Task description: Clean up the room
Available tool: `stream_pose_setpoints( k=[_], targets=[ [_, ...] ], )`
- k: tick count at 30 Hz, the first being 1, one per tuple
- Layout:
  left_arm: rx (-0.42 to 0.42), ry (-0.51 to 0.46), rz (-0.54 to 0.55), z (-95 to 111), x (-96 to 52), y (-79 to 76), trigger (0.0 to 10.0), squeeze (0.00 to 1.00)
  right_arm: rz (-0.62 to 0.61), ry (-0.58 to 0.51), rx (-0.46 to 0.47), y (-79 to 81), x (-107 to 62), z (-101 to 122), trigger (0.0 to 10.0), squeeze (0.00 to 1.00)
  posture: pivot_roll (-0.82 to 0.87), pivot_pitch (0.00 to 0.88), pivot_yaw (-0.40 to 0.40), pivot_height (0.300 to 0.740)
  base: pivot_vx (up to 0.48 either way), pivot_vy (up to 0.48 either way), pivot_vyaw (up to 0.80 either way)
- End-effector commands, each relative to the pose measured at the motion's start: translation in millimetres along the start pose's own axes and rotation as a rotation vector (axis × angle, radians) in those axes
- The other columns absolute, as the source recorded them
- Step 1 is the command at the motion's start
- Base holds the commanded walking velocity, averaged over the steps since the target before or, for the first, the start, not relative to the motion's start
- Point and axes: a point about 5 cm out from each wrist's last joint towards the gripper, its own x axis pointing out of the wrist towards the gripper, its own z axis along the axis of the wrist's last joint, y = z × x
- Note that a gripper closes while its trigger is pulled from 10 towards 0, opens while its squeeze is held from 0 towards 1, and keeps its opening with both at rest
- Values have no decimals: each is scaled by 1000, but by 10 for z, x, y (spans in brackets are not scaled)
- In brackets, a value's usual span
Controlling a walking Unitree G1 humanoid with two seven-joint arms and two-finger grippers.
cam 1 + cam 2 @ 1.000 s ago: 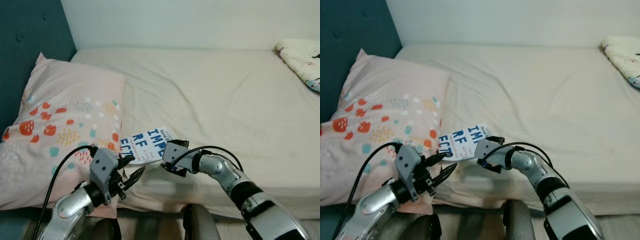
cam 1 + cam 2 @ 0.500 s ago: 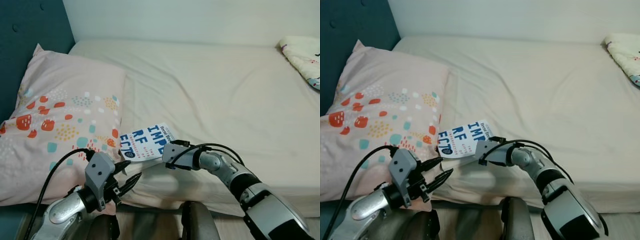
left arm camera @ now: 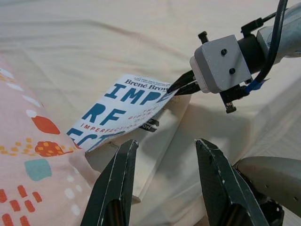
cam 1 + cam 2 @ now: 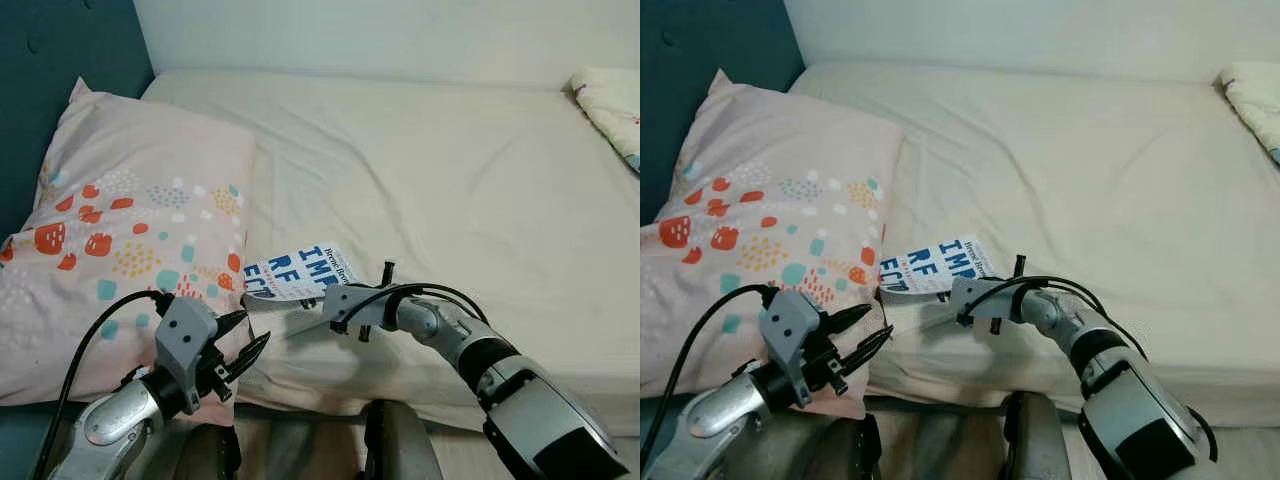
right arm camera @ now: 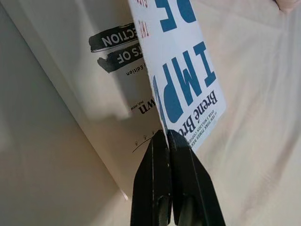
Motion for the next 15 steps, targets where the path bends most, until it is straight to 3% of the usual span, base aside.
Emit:
stream_pose_setpoints(
  k=[1,15],
  targets=[
    [21,30,-6,-14,-35,11,10000,0,7,14,-6,12,-13,-35,0,0,174,264,-77,566,0,0,0],
    [46,15,36,-3,1,77,10000,0,106,-141,113,204,22,143,0,0,155,248,-79,566,0,0,0]
  ],
)
